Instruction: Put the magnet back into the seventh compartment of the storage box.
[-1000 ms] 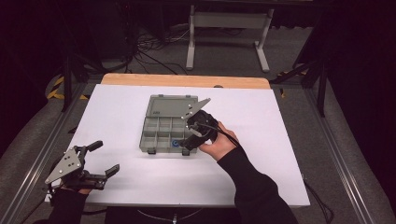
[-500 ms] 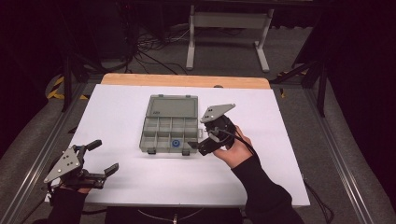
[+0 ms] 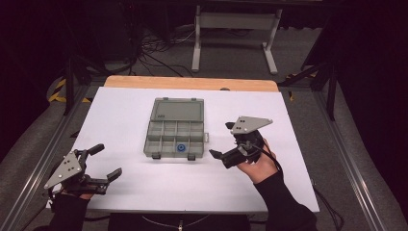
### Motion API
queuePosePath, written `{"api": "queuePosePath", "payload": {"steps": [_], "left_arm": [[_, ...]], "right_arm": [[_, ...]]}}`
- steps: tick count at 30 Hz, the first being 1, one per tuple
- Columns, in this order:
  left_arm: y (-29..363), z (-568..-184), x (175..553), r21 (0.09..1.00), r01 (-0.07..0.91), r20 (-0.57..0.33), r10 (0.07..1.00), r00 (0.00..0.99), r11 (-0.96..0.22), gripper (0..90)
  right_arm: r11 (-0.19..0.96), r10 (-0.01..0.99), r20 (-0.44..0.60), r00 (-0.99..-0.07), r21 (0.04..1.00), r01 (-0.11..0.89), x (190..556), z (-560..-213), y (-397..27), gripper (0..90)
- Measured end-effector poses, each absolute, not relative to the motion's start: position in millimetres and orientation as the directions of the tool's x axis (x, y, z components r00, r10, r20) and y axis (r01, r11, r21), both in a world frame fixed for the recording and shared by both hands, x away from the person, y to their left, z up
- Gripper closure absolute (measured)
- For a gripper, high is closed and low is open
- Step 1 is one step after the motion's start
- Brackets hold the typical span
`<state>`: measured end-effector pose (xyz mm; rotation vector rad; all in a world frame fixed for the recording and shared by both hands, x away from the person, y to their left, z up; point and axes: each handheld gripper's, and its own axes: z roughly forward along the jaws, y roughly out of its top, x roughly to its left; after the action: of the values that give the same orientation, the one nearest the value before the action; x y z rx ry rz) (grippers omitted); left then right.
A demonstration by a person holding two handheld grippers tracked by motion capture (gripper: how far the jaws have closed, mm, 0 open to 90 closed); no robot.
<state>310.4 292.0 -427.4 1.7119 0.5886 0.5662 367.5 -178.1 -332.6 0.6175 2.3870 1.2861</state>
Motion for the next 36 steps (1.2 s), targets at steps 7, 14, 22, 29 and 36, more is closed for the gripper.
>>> {"api": "queuePosePath", "payload": {"steps": [7,14,22,29,36], "left_arm": [[292.7,-427.0,310.4,0.978,0.085,0.063,0.652,0.756,-0.193,1.5],[293.1,-426.8,310.1,0.98,0.083,0.059,0.656,0.753,-0.183,1.4],[294.0,-426.3,309.9,0.981,0.075,0.06,0.656,0.752,-0.176,1.3],[296.0,-425.6,309.5,0.983,0.074,0.056,0.659,0.75,-0.167,1.1],[297.2,-424.9,308.5,0.986,0.07,0.049,0.658,0.751,-0.153,1.0]], "right_arm": [[0.391,0.569,-0.065,-0.82,0.899,0.2,359.6,-342.5,-204.7,0.2],[0.352,0.597,-0.062,-0.8,0.916,0.192,349.5,-351.9,-222.5,0.2],[0.313,0.627,-0.064,-0.776,0.933,0.176,337.9,-364.3,-238.6,0.2],[0.302,0.646,-0.056,-0.761,0.935,0.188,327.8,-379.0,-245.9,0.3],[0.276,0.65,-0.055,-0.758,0.946,0.169,318.3,-398.6,-249.3,0.4]]}}
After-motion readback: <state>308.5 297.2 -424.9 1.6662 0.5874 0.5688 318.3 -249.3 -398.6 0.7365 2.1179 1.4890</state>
